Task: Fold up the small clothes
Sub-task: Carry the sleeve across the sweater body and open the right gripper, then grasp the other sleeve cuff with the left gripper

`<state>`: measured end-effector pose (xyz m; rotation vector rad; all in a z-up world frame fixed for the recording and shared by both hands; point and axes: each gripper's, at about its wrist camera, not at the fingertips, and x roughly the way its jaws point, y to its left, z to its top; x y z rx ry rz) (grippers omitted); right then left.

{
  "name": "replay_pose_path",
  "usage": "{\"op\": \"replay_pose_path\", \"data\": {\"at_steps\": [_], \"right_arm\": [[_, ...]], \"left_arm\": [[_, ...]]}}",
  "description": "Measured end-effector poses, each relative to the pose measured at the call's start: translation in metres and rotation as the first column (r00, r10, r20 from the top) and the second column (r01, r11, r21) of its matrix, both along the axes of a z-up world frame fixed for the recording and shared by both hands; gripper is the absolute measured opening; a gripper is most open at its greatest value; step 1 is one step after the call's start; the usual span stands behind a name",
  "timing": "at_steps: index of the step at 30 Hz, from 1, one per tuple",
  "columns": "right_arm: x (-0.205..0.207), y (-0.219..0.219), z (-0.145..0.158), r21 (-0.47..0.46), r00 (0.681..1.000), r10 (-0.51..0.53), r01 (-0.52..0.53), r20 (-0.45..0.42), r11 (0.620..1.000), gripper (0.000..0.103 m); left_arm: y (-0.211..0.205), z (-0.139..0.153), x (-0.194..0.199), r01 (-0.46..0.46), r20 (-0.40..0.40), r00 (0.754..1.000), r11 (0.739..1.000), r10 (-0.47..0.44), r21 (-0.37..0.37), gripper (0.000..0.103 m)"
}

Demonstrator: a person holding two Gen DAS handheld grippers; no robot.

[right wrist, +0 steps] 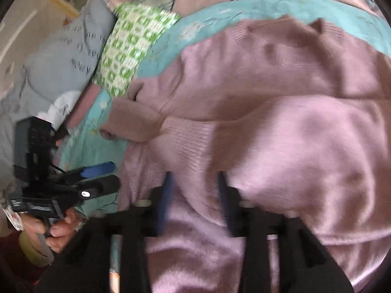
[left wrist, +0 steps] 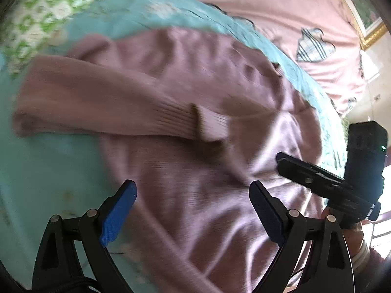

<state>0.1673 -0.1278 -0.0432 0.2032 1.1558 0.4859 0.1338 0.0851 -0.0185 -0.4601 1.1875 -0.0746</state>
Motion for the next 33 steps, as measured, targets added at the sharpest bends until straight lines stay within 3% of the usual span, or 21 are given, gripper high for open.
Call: {"op": "replay_pose_path", "data": {"at_steps": [5, 8, 13, 14, 15, 17, 18, 21, 23, 24, 26, 28, 29, 30, 32, 33], "right_arm": [[-0.018, -0.049, 0.025, 0.008, 0.993, -0.103, 0.103, 0.053, 0.995, 0.058], [-0.027, -0.08, 0.033, 0.013, 0.982, -0.182, 0.181, 0.051, 0.983, 0.058], [-0.039, -0.129, 0.044, -0.007, 0.947, -0.311, 0.313, 0.082, 0.95, 0.058], [-0.039, -0.14, 0.047, -0.002, 0.935, -0.343, 0.344, 0.086, 0.939, 0.058], [-0.039, -0.148, 0.048, -0.003, 0.925, -0.369, 0.371, 0.09, 0.929, 0.058], [-0.039, -0.171, 0.053, 0.0, 0.892, -0.442, 0.444, 0.099, 0.896, 0.058], [-0.039, -0.181, 0.055, 0.002, 0.877, -0.47, 0.472, 0.099, 0.882, 0.058], [-0.037, -0.204, 0.062, -0.012, 0.838, -0.536, 0.54, 0.107, 0.842, 0.058], [-0.037, -0.22, 0.065, -0.034, 0.81, -0.573, 0.58, 0.124, 0.814, 0.058], [-0.035, -0.225, 0.064, -0.044, 0.805, -0.58, 0.588, 0.125, 0.807, 0.058], [-0.029, -0.232, 0.059, -0.059, 0.79, -0.604, 0.611, 0.104, 0.789, 0.058], [-0.025, -0.24, 0.054, -0.047, 0.778, -0.625, 0.628, 0.069, 0.777, 0.058], [-0.023, -0.24, 0.054, -0.039, 0.778, -0.625, 0.627, 0.066, 0.778, 0.058], [-0.022, -0.239, 0.054, -0.041, 0.782, -0.619, 0.622, 0.073, 0.782, 0.058], [-0.018, -0.232, 0.056, -0.049, 0.798, -0.597, 0.602, 0.086, 0.797, 0.058], [-0.015, -0.227, 0.057, -0.048, 0.81, -0.58, 0.585, 0.091, 0.809, 0.058]], "left_arm": [[-0.034, -0.025, 0.03, 0.056, -0.048, 0.997, 0.998, -0.057, -0.026, 0.094], [-0.04, -0.043, 0.05, 0.03, -0.086, 0.996, 0.997, -0.036, -0.066, 0.094], [-0.036, -0.046, 0.074, -0.024, -0.024, 0.999, 0.991, 0.021, -0.131, 0.087], [-0.035, -0.045, 0.079, -0.023, -0.007, 1.0, 0.989, 0.022, -0.149, 0.071], [-0.035, -0.046, 0.084, -0.014, 0.003, 1.0, 0.986, 0.015, -0.165, 0.045], [-0.032, -0.044, 0.088, -0.001, 0.005, 1.0, 0.987, 0.002, -0.161, 0.009], [-0.028, -0.033, 0.085, -0.011, 0.042, 0.999, 0.993, 0.016, -0.12, 0.006], [-0.004, 0.008, 0.067, -0.04, 0.212, 0.975, 0.994, 0.061, -0.101, 0.006], [0.008, 0.006, 0.064, -0.048, 0.208, 0.976, 0.997, 0.059, -0.058, 0.004], [0.014, -0.003, 0.065, -0.056, 0.169, 0.984, 0.998, 0.061, -0.034, 0.0], [0.024, -0.015, 0.061, -0.076, 0.118, 0.99, 0.995, 0.083, -0.062, 0.001], [0.028, -0.018, 0.053, -0.083, 0.085, 0.992, 0.989, 0.094, -0.126, 0.01], [0.026, -0.02, 0.051, -0.08, 0.071, 0.993, 0.984, 0.093, -0.162, 0.022], [0.024, -0.02, 0.049, -0.074, 0.057, 0.995, 0.981, 0.086, -0.181, 0.041], [0.015, -0.019, 0.044, -0.073, 0.021, 0.997, 0.984, 0.078, -0.16, 0.069], [0.01, -0.02, 0.042, -0.071, 0.017, 0.997, 0.986, 0.074, -0.151, 0.07]]}}
